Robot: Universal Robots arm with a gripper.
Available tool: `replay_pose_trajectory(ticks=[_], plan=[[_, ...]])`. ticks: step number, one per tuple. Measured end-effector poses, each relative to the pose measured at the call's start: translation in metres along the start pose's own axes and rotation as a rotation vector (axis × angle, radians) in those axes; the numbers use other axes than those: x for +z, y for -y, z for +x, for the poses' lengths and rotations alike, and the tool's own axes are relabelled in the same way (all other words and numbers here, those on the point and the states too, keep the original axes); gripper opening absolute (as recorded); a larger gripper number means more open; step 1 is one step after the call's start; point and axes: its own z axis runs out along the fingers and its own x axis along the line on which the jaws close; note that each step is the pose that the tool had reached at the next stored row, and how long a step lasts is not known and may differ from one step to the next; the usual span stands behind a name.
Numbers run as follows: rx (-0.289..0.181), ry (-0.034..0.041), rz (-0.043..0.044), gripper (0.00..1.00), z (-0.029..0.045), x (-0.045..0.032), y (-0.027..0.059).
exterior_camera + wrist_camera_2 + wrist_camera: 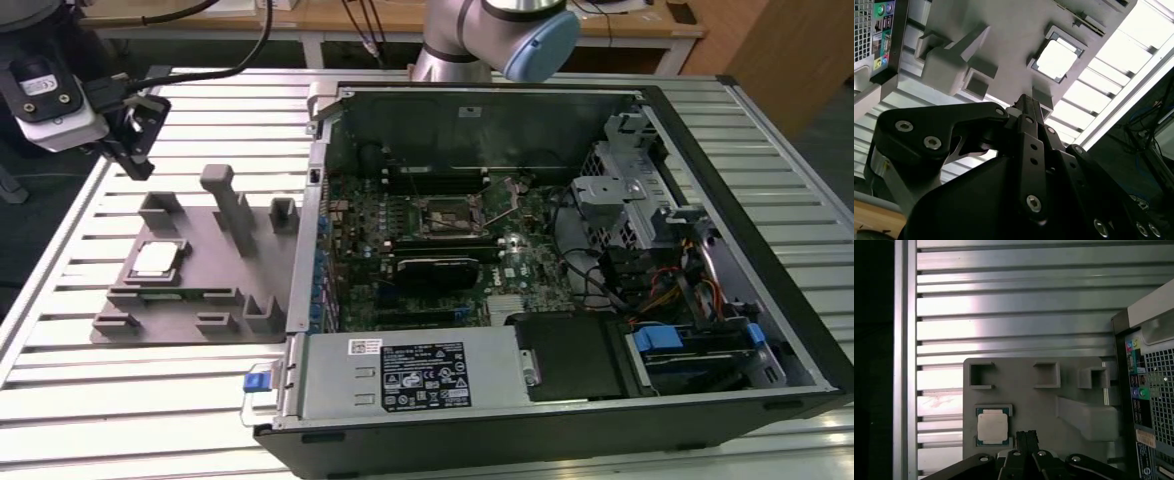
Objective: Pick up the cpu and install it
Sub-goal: 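Reach for the cpu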
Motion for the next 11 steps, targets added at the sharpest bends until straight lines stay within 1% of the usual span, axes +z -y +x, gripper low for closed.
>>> replay_pose_trajectory(ticks=[7,11], plan=[[-0.001,0.0000,-0.0001,0.11,0.0013,0.0081,0.0010],[0.000,-0.0002,0.0001,0.11,0.0022,0.0103,0.0013]])
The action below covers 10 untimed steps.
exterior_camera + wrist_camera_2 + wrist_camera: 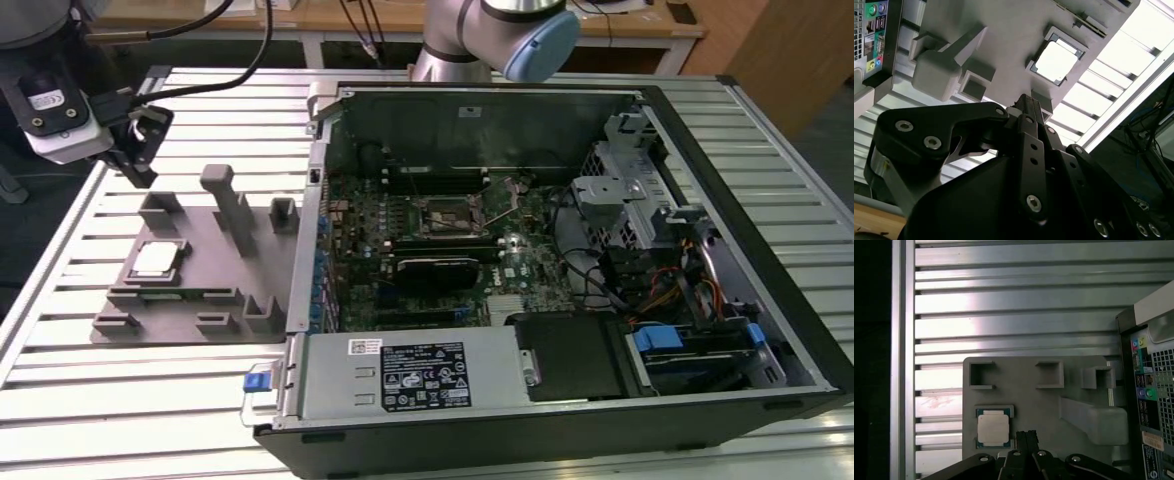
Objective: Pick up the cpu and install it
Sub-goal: 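Reach for the cpu, then pick up the cpu and move it towards the insertion slot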
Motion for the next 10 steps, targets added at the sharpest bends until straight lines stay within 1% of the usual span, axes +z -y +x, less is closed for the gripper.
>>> replay_pose_trajectory(ticks=[6,10], plan=[[0.000,0.0002,-0.0001,0.11,0.0009,0.0041,0.0005],[0.000,0.0002,-0.0001,0.11,0.0010,0.0046,0.0006]])
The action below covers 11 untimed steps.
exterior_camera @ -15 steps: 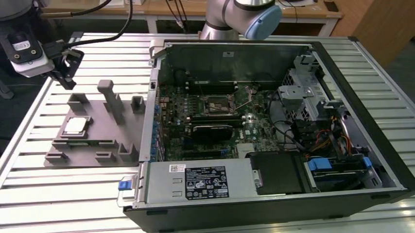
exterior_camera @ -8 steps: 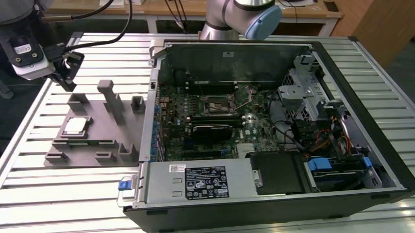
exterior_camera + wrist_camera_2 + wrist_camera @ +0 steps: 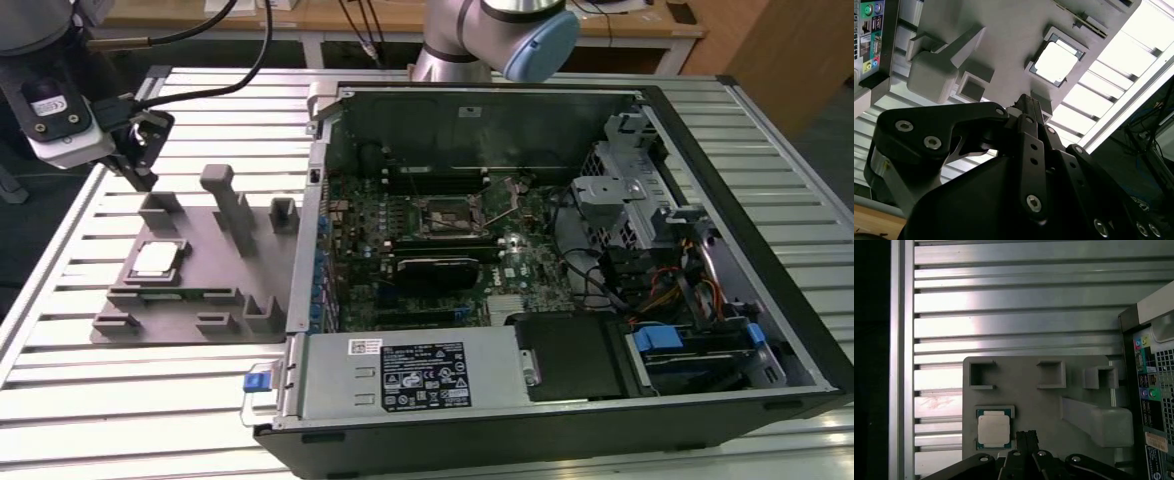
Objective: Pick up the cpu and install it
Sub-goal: 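Pick up the cpu and move it towards the insertion slot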
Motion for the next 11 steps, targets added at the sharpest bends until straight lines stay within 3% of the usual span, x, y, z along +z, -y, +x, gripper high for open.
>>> replay_pose_trajectory(ticks=[11], plan=[[0.000,0.0001,-0.0001,0.11,0.0001,0.0028,0.0003]])
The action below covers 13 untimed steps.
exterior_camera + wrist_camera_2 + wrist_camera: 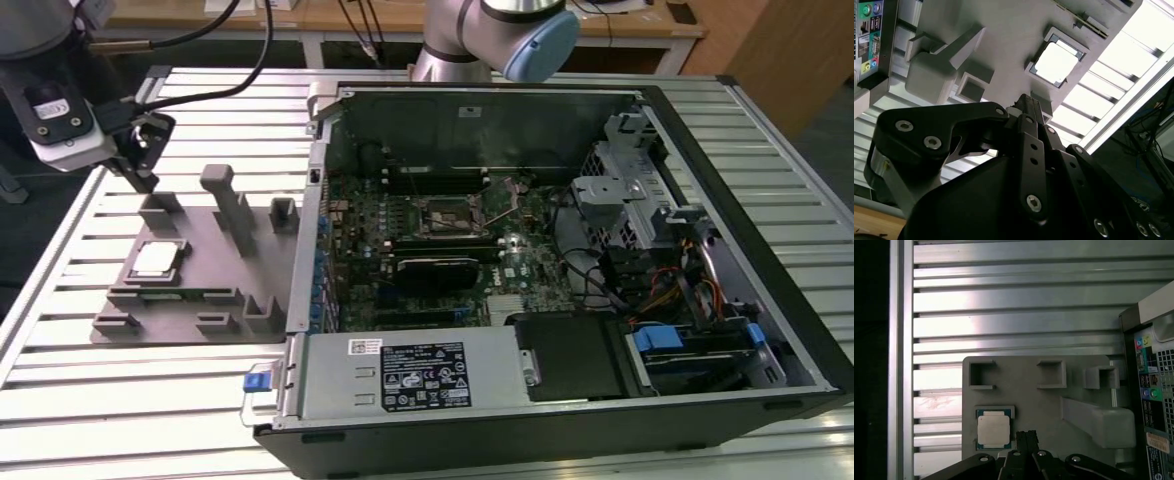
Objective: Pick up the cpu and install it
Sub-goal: 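Pick up the cpu and move it towards the insertion slot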
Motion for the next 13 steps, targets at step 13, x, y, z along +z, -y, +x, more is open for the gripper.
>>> replay_pose_trajectory(ticks=[13], plan=[[0.000,-0.0001,0.0001,0.11,0.0001,0.0059,0.0007]])
